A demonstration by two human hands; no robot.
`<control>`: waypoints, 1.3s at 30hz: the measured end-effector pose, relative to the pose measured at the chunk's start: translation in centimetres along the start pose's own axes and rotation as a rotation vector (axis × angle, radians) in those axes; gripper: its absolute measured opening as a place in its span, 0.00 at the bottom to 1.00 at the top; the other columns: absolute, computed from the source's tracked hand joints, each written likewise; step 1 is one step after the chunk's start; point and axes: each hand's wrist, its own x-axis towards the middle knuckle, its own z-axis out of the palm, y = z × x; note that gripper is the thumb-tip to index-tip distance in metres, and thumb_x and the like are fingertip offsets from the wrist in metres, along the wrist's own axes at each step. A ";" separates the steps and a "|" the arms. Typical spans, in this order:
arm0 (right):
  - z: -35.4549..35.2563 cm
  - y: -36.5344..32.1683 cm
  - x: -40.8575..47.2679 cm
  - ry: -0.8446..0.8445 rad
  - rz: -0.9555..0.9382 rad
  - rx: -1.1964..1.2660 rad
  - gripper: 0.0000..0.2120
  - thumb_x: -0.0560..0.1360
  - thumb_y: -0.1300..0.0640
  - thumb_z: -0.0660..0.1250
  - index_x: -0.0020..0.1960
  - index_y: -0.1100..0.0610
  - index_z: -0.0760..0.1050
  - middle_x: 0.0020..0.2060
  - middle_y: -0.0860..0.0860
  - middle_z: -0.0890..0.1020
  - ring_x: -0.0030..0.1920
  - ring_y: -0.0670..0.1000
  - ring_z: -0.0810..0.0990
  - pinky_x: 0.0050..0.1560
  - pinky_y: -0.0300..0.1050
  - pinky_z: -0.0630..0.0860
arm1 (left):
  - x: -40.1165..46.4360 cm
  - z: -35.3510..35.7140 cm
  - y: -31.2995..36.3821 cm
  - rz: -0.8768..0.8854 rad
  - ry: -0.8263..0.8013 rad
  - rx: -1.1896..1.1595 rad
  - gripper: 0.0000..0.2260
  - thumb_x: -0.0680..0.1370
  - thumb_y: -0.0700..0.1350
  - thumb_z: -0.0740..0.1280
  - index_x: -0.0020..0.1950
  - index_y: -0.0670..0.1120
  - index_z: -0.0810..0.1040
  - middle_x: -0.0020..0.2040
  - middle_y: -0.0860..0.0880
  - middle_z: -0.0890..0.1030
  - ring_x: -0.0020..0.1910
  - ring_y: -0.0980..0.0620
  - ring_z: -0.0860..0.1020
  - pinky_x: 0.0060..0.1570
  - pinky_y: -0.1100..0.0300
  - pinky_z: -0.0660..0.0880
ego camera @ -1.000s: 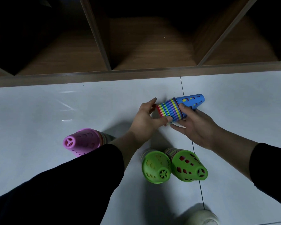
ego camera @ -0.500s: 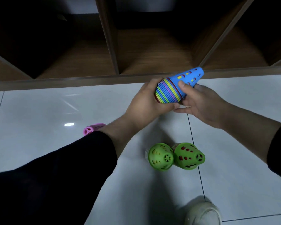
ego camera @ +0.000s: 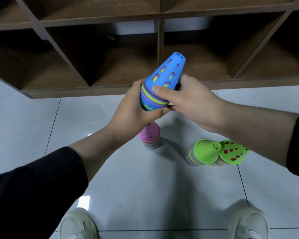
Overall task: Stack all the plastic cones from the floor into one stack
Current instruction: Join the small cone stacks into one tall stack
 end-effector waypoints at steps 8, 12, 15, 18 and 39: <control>4.1 5.6 -0.2 -0.072 0.087 -0.516 0.23 0.73 0.48 0.76 0.63 0.49 0.71 0.51 0.40 0.81 0.49 0.37 0.81 0.46 0.31 0.75 | -5.2 1.2 -7.5 -0.144 0.008 -0.048 0.32 0.68 0.49 0.80 0.65 0.56 0.66 0.57 0.60 0.79 0.56 0.60 0.79 0.55 0.62 0.76; 4.4 7.5 -0.2 -0.131 0.150 -0.672 0.29 0.75 0.47 0.72 0.72 0.47 0.65 0.57 0.42 0.79 0.56 0.45 0.78 0.51 0.35 0.73 | -5.9 2.8 -9.6 -0.204 -0.018 -0.114 0.30 0.71 0.43 0.76 0.67 0.56 0.65 0.56 0.61 0.78 0.55 0.61 0.78 0.53 0.61 0.77; 3.4 7.2 -0.2 -0.186 0.178 -0.772 0.33 0.74 0.43 0.72 0.75 0.45 0.62 0.59 0.41 0.77 0.61 0.46 0.77 0.52 0.32 0.70 | -5.5 2.8 -9.9 -0.216 -0.011 -0.070 0.30 0.71 0.47 0.76 0.66 0.61 0.64 0.56 0.66 0.77 0.55 0.65 0.77 0.49 0.71 0.72; 2.0 6.1 -0.3 -0.167 0.153 -0.879 0.40 0.73 0.35 0.69 0.78 0.48 0.60 0.70 0.45 0.73 0.71 0.48 0.71 0.64 0.36 0.68 | -5.7 2.6 -10.2 -0.239 -0.028 -0.101 0.41 0.68 0.53 0.79 0.75 0.55 0.60 0.65 0.65 0.74 0.62 0.70 0.72 0.54 0.78 0.67; -7.8 9.0 -8.8 -0.327 0.093 -1.515 0.24 0.74 0.47 0.72 0.66 0.51 0.71 0.56 0.52 0.75 0.53 0.56 0.78 0.51 0.49 0.74 | -11.4 16.1 -9.5 -0.967 -0.174 -0.410 0.08 0.80 0.38 0.60 0.55 0.50 0.73 0.44 0.42 0.73 0.41 0.46 0.73 0.40 0.55 0.72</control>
